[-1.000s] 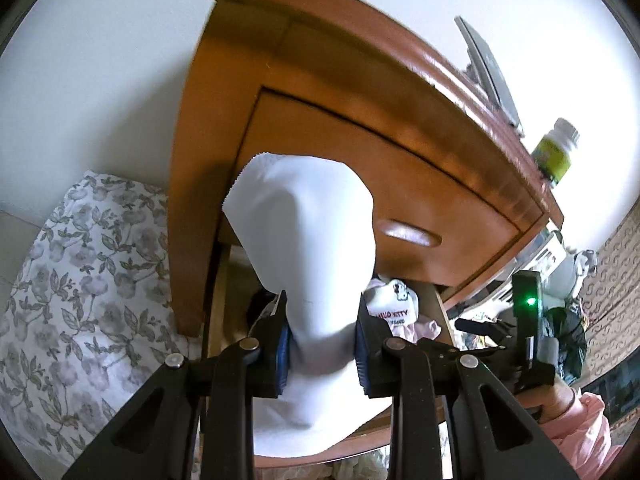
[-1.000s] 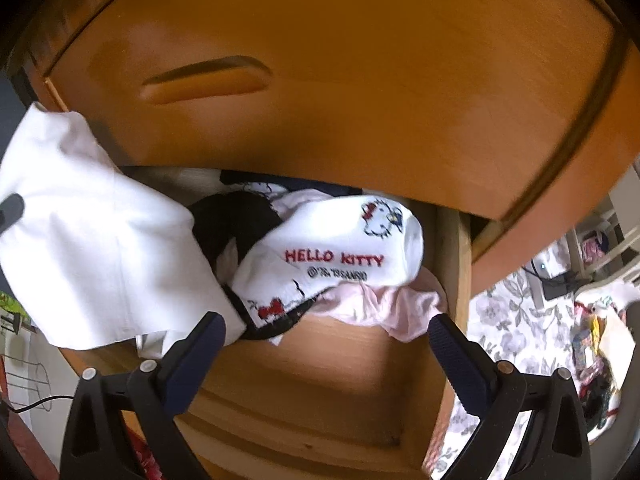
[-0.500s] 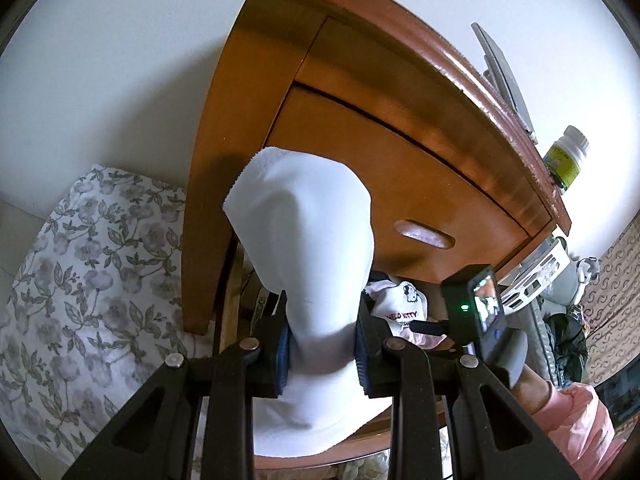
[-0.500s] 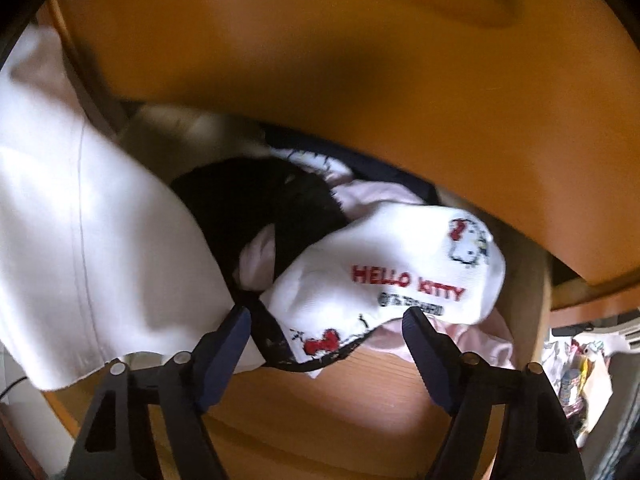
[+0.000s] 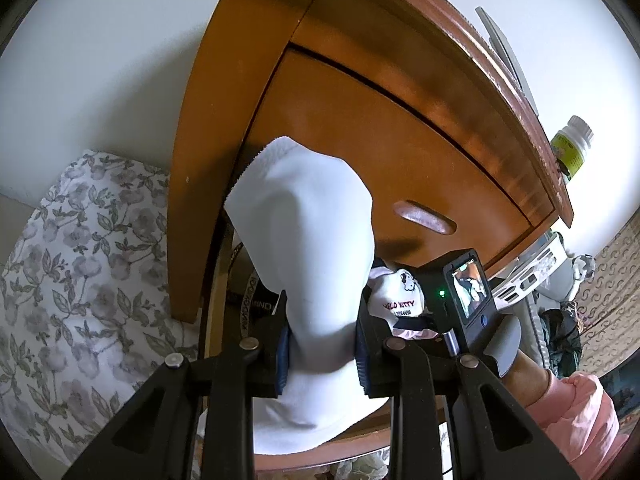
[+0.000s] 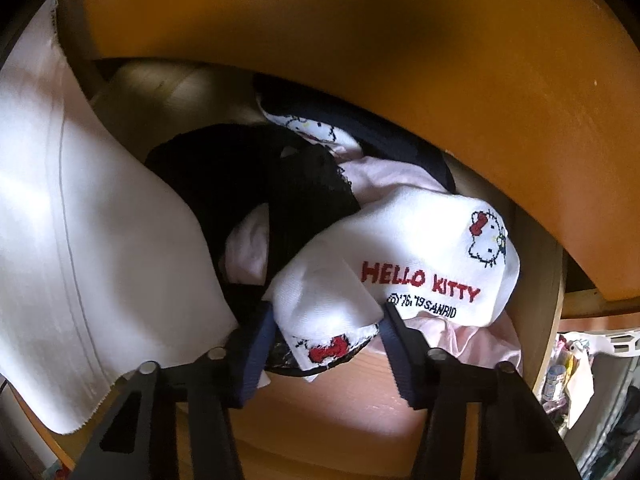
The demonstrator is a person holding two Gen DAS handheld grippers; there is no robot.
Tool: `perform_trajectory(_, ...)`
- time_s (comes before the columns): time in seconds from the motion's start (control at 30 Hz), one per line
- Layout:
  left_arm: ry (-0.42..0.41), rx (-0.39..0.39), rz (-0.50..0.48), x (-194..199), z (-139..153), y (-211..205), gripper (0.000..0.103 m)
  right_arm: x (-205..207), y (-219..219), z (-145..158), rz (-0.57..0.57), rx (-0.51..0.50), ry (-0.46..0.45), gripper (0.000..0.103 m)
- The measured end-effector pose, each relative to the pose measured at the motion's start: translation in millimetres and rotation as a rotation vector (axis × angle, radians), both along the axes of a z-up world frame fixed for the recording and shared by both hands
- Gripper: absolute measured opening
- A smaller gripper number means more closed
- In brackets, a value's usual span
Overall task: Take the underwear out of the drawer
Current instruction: 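Grasp the Hello Kitty white garment with the right gripper while the left gripper holds its garment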
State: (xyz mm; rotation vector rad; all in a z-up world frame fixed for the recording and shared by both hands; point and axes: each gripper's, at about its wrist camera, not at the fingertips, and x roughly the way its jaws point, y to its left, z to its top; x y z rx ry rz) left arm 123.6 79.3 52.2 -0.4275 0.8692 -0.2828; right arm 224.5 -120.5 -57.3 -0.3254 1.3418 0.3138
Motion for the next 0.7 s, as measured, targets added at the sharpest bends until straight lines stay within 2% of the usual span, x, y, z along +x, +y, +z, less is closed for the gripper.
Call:
perform_trajectory(0.03,0.003,0.0,-0.001,0,-1,0,0.028,1,0,0,-0.004,0.001,-0.005,0.045)
perform_trajectory(0.1,0.01,-0.003,0.0,-1,-3,0,0.028,0,-4,2,-0.017,-0.005,-0.026,0.03)
perform_trajectory(0.2,0.017,-0.008,0.001,-2,-4,0,0.028,0,-16,6,-0.055,0.023,-0.045,0.021)
perform_trajectory(0.43,0.022,-0.003,0.011,-8,-3,-1,0.028,-12,-50,32,-0.12,0.086,-0.11,0.019)
perform_trajectory(0.7,0.005,0.011,0.015,-23,14,-9,0.028,-46,-96,92,-0.176,0.159,-0.256,0.019)
